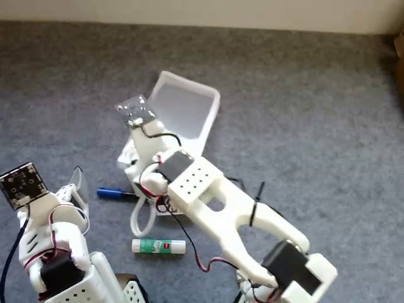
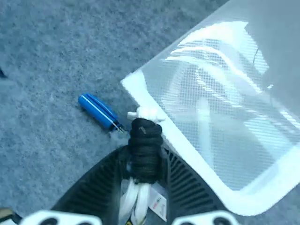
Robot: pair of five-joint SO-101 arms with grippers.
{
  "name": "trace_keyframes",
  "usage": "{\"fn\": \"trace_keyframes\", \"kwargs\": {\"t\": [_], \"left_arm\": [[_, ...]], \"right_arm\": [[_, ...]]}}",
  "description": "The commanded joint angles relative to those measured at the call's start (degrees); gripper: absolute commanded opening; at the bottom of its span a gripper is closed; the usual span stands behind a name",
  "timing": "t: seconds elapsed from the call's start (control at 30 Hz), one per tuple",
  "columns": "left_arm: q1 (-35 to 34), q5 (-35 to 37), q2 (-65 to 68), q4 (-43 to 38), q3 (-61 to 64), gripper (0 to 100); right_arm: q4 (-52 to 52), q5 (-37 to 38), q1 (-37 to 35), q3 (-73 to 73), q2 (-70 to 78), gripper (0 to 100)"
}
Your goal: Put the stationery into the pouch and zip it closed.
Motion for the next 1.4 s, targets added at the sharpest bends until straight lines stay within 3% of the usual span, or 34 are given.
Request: {"fn": "trace_keyframes", "kwargs": {"t": [0.0, 0.23, 0.37, 0.53, 0.77, 1.13, 1.37], "left_arm": [[5.14, -2.2, -0.22, 0.26, -1.1, 28], [15.52, -5.19, -0.13, 0.26, -1.1, 33], [25.71, -9.76, -0.13, 3.08, -1.19, 34], [32.66, -10.37, -0.13, 3.69, -2.59, 34], [36.88, -11.08, -0.04, 3.34, -2.68, 34], [36.97, -10.46, -0.04, -3.43, 1.19, 34], [42.15, -8.09, -0.13, -3.52, 1.27, 34]], "right_arm": [[0.13, 1.85, 2.86, 3.47, -9.27, 0.4], [-0.13, 1.67, 7.96, 12.44, -22.02, 0.4], [-6.37, 1.93, 11.91, 20.53, -28.7, 0.4], [-14.11, 1.93, 13.14, 31.25, -36.62, 0.4], [-16.84, 1.76, 12.97, 37.58, -45.41, 0.4], [-16.57, 1.93, 8.13, 45.58, -57.98, 0.4], [-16.4, 1.93, 6.46, 46.99, -62.55, 0.4]]}}
